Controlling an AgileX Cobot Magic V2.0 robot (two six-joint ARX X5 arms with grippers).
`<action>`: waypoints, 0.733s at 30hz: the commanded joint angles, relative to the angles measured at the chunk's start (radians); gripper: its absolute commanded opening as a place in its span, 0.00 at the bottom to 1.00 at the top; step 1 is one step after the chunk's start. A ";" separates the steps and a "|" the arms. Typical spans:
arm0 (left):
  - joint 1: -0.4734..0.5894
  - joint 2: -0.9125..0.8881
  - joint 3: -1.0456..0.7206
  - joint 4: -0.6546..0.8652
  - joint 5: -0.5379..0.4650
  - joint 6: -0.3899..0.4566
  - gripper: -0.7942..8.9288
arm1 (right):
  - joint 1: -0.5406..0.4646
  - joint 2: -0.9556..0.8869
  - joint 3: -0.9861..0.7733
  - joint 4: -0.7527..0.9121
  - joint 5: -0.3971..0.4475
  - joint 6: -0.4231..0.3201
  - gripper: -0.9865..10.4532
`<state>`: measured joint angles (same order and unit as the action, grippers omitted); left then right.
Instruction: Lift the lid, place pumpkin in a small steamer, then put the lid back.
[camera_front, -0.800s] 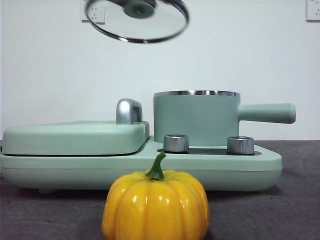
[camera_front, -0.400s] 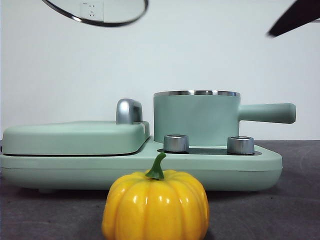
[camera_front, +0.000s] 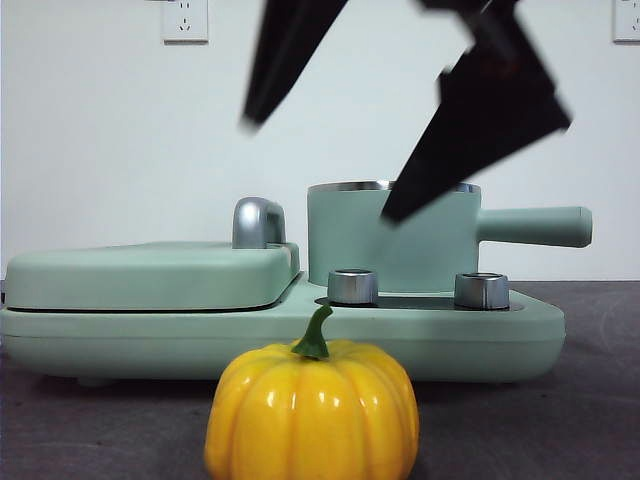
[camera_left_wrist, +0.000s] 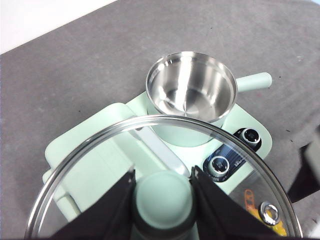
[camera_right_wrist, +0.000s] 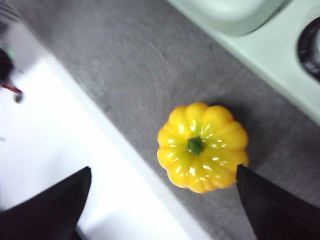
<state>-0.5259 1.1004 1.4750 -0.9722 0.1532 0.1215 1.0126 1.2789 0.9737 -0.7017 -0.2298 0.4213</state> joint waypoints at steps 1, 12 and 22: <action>0.003 -0.035 -0.020 0.015 -0.001 0.001 0.14 | 0.034 0.074 0.016 0.013 0.033 0.018 0.51; 0.004 -0.161 -0.166 0.018 -0.001 -0.020 0.14 | 0.063 0.230 0.016 0.063 0.127 0.005 0.51; 0.004 -0.226 -0.248 0.019 -0.001 -0.034 0.14 | 0.065 0.305 0.016 0.101 0.131 0.004 0.51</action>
<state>-0.5194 0.8787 1.2121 -0.9791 0.1524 0.0929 1.0615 1.5631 0.9737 -0.6090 -0.1040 0.4267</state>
